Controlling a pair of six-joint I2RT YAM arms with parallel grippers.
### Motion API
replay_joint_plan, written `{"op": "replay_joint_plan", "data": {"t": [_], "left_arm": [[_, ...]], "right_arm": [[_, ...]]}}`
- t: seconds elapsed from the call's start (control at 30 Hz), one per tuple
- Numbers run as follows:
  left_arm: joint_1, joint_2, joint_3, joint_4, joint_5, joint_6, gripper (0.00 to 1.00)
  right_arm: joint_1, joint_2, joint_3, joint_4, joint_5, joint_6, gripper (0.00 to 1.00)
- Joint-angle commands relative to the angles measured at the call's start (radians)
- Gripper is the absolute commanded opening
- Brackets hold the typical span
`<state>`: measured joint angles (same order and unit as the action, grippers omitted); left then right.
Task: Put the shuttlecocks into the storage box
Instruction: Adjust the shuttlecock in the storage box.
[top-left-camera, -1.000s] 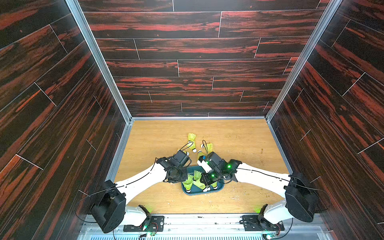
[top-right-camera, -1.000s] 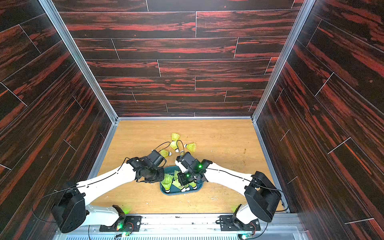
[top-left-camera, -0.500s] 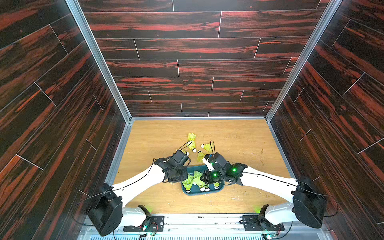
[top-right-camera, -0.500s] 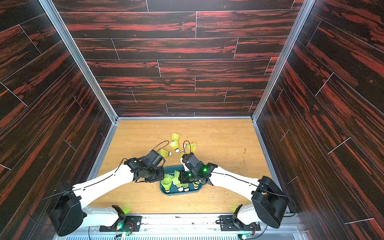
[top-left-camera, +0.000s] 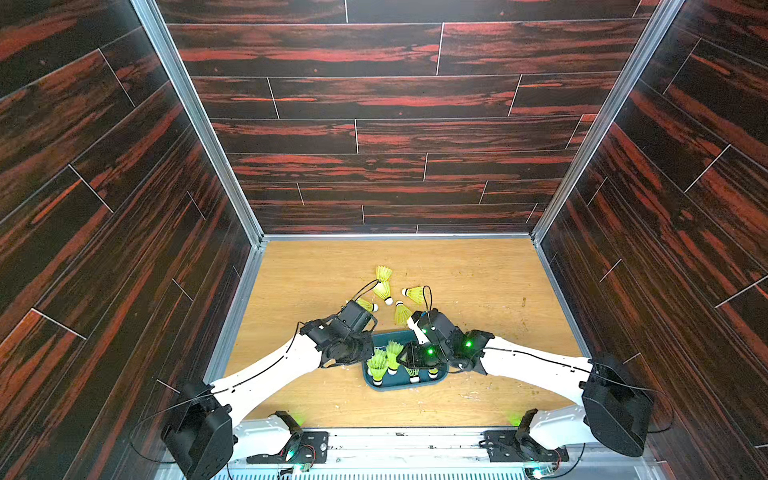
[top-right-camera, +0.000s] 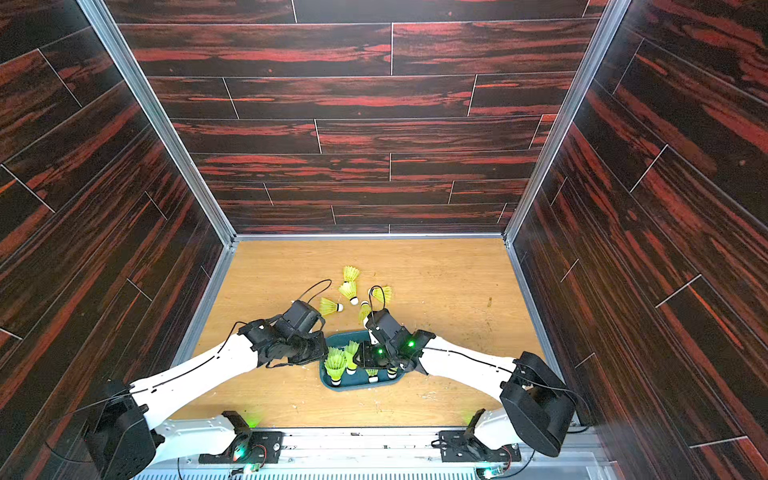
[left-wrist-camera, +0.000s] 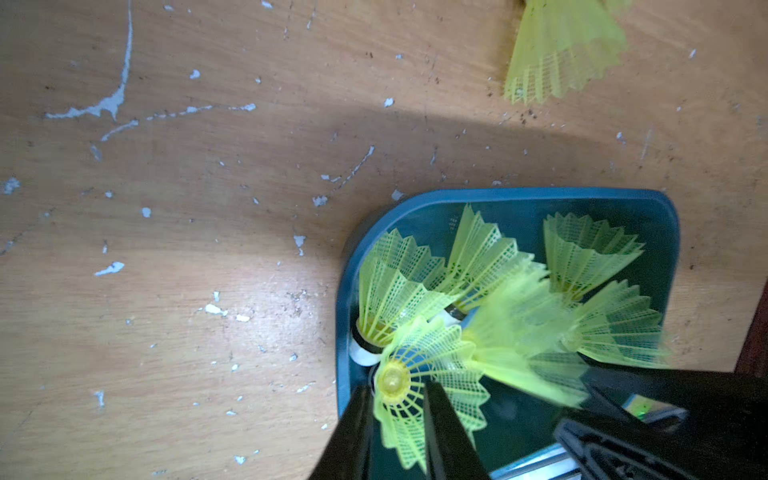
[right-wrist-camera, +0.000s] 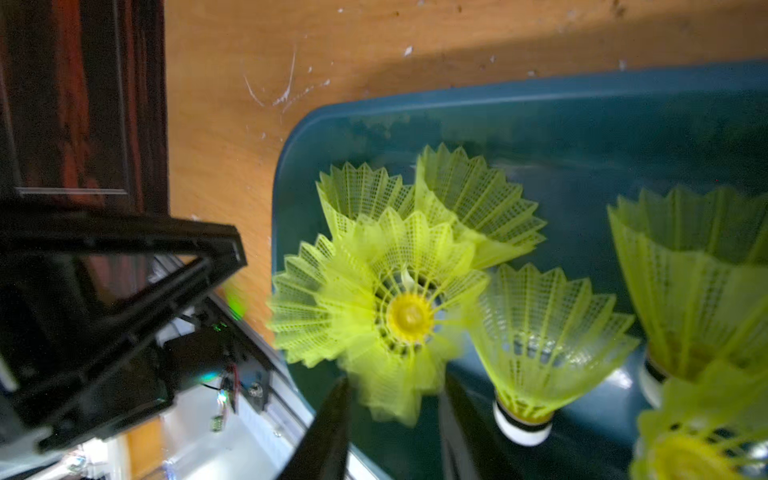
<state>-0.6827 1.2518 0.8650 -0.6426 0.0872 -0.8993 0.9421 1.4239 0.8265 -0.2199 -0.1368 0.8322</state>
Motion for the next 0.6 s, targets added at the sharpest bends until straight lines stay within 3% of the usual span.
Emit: {"op": "replay_joint_plan", "data": {"t": [0.0,0.43,0.57], "left_arm": [[0.006,-0.031,-0.018,-0.02,-0.003,-0.004,0.26],[0.006,-0.046,-0.006,-0.039,-0.014,-0.007,0.27],[0.008,-0.066,0.008,-0.045,-0.018,-0.016,0.34]], "right_arm": [[0.002,0.008,0.001,-0.009,-0.014,0.01,0.45],[0.002,-0.036,0.1,-0.157,0.06,-0.058,0.51],[0.003,-0.043,0.172,-0.251,0.136,-0.111,0.53]]}}
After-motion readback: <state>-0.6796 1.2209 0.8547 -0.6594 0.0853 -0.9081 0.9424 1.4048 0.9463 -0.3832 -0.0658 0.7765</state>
